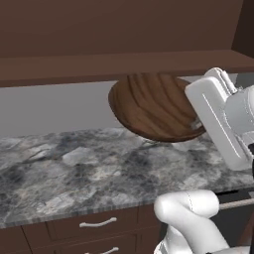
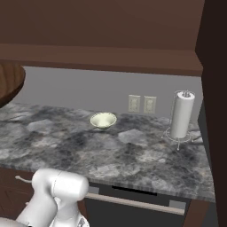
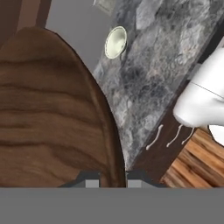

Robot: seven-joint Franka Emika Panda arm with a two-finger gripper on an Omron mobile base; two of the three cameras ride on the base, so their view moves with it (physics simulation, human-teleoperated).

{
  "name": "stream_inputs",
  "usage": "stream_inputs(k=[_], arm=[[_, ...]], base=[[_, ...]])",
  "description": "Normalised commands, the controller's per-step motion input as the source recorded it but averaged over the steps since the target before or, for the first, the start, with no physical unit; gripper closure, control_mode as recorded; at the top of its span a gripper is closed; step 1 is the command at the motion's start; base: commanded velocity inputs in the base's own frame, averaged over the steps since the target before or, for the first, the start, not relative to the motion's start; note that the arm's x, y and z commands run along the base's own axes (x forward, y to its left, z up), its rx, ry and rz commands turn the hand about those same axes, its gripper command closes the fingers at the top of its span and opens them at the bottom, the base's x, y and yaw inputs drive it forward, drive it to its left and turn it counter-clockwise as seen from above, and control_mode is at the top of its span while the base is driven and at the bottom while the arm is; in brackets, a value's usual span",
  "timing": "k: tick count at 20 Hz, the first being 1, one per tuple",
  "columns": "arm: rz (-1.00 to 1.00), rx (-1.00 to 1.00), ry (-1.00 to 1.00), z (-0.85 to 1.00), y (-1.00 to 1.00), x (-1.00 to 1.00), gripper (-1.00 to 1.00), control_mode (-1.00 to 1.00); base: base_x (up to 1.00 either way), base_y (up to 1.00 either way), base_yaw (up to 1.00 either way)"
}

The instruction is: Pick up the bowls on the counter and stack them on top of one another in the open cabinet. Place the smaller bowl on top of the larger bowl.

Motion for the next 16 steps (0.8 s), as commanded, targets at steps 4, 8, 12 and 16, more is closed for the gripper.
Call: stream_inputs(k=[4,8,12,16], arm=[[-0.08,-0.04,0.00,0.40,0.00,0.23,1.00,-1.00],[-0.10,-0.04,-0.04,0.40,-0.01,0.14,1.00,-1.00],[-0.10,-0.01,-0.08,0.32,0.00,0.07,1.00,-1.00],[-0.10,0.00,-0.07,0.30,0.00,0.11,1.00,-1.00]], base=[[0.00,0.00,0.00],[0.00,0.00,0.00],[0.00,0.00,0.00],[0.00,0.00,0.00]])
